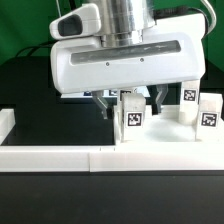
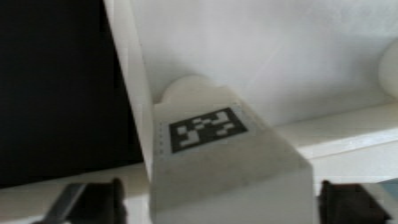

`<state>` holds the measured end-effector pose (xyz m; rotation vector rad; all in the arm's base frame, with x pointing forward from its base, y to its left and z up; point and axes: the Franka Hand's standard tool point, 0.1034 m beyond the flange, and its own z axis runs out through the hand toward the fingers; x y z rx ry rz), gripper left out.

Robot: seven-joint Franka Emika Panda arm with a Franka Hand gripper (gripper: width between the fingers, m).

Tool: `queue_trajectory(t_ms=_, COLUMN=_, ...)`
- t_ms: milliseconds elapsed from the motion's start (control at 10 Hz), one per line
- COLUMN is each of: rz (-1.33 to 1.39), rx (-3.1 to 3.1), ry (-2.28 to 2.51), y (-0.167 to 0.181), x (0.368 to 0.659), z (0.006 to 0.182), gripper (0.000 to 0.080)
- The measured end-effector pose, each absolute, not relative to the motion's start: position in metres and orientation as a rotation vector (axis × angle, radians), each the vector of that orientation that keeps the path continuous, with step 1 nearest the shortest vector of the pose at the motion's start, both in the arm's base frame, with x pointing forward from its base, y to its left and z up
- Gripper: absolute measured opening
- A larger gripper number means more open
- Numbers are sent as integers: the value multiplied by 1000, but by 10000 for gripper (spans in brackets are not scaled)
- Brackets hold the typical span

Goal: Assemble square table

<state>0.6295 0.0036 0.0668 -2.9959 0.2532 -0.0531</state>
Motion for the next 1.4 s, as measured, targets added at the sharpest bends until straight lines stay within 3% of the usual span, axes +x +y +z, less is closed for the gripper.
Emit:
queue_trajectory(t_ms=100, rz=-45, rx=-2982, ry=376, y=3, x=629, z=66, gripper=427)
queue_trajectory(t_ms=200, rz=-33, rx=-2950, ry=584, y=1, x=629, z=66, gripper=294)
queue_trajectory(t_ms=800, rz=154, rx=-2351, ry=1866, y=0, x=627, z=66, gripper=294)
queue_trajectory(t_ms=1100, rz=181, rx=-2135, ry=2094, y=-1, x=627, z=66, gripper=294)
queue_trajectory(t_ms=1200, rz=185, rx=-2100, ry=2132, y=-1, x=626, z=65, gripper=397)
queue_trajectory(t_ms=1300, rz=184, rx=-2119, ry=2112, y=-1, x=626, z=65, gripper=397)
queue_trajectory(t_ms=1400, rz=177, rx=-2174, ry=2053, y=-1, x=626, z=65, gripper=535)
